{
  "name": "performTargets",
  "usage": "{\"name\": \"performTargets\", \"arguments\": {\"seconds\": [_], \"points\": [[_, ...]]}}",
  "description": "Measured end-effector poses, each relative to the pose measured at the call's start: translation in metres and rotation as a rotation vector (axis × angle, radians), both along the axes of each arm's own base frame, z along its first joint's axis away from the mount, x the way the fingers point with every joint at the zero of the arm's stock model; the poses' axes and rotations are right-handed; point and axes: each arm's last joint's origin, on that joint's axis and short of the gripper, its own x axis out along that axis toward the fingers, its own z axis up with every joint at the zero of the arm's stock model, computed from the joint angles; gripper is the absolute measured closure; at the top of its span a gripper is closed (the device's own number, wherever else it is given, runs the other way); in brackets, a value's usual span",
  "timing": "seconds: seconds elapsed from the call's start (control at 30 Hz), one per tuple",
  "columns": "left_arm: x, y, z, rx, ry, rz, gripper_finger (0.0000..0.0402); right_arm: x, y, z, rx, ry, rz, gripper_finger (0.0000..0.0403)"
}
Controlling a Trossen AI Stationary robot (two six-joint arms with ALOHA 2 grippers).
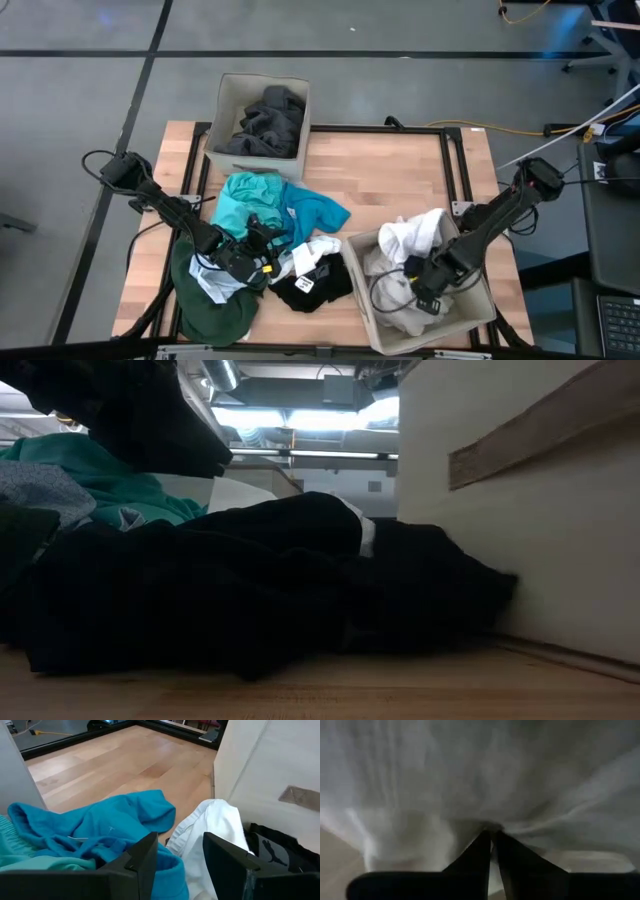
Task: Sort clothes
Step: Put the white polo into the bottom white laundry bin
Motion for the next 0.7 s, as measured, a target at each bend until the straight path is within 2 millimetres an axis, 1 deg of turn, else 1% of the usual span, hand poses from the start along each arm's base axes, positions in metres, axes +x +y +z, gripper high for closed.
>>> {"name": "performTargets", "arguments": {"seconds": [0.03, 0.1, 0.27, 0.43, 0.53, 0.63, 0.7], "points": [[0.0, 0.0, 0.0, 0.0, 0.0, 0.0, 0.0254, 0.001, -0.001, 0.004, 0.024, 0.008, -0.007, 0.0362], [0.0, 0.0, 0.0, 0.0, 0.0, 0.0, 0.0254, 0.006, -0.001, 0.019, 0.075, -0.024, -0.017, 0.0355], [0.0, 0.0, 0.0, 0.0, 0.0, 0.0, 0.0254, 0.014, 0.004, 0.075, 0.165, -0.202, -0.003, 0.0328], [0.0, 0.0, 0.0, 0.0, 0.0, 0.0, 0.0254, 0.013, 0.0, 0.131, 0.14, -0.339, 0.026, 0.0279], [0.0, 0.0, 0.0, 0.0, 0.0, 0.0, 0.0254, 0.009, -0.01, 0.162, 0.031, -0.44, 0.034, 0.025], [0.0, 0.0, 0.0, 0.001, 0.001, 0.0, 0.0254, 0.002, -0.024, 0.188, -0.173, -0.56, 0.043, 0.0228], [0.0, 0.0, 0.0, 0.001, 0.001, 0.0, 0.0254, -0.003, -0.034, 0.198, -0.331, -0.621, 0.05, 0.0219]]}}
